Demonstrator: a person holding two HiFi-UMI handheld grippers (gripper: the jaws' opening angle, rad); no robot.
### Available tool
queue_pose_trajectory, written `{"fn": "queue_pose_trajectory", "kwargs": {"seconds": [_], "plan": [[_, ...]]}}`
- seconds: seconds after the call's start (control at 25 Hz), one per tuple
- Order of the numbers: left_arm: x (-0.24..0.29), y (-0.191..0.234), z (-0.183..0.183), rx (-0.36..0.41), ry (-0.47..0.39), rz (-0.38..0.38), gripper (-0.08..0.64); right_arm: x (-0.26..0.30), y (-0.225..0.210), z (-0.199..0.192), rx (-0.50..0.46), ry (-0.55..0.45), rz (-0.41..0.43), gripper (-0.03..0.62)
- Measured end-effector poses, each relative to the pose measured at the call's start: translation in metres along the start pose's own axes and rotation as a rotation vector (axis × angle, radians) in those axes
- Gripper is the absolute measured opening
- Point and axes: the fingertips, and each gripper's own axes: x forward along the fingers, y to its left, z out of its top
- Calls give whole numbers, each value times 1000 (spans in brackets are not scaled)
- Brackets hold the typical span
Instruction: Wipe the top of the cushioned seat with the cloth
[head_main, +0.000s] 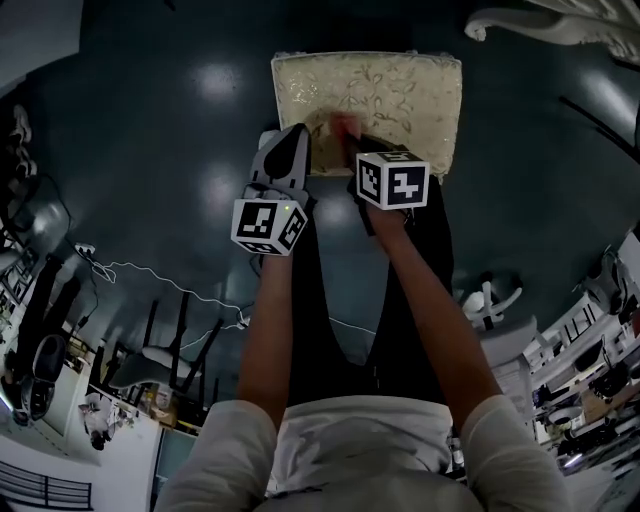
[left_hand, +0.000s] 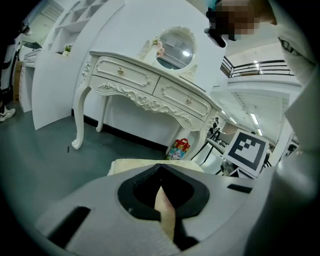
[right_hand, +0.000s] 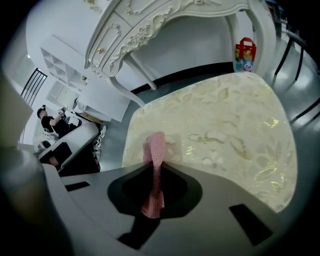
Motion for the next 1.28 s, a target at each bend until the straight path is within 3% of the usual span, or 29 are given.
{"fn": "queue_pose_trajectory", "kwargs": {"seconds": [0.68, 0.84, 1.28], "plan": [[64, -104, -11, 53, 39, -132, 12, -102, -153, 6, 143, -129, -173, 25], [69, -114, -17, 52, 51, -142, 12, -112, -176, 3, 114, -132, -244, 25], [62, -107, -15, 53, 54, -138, 12, -114, -209, 5, 150, -127, -358, 25]]}}
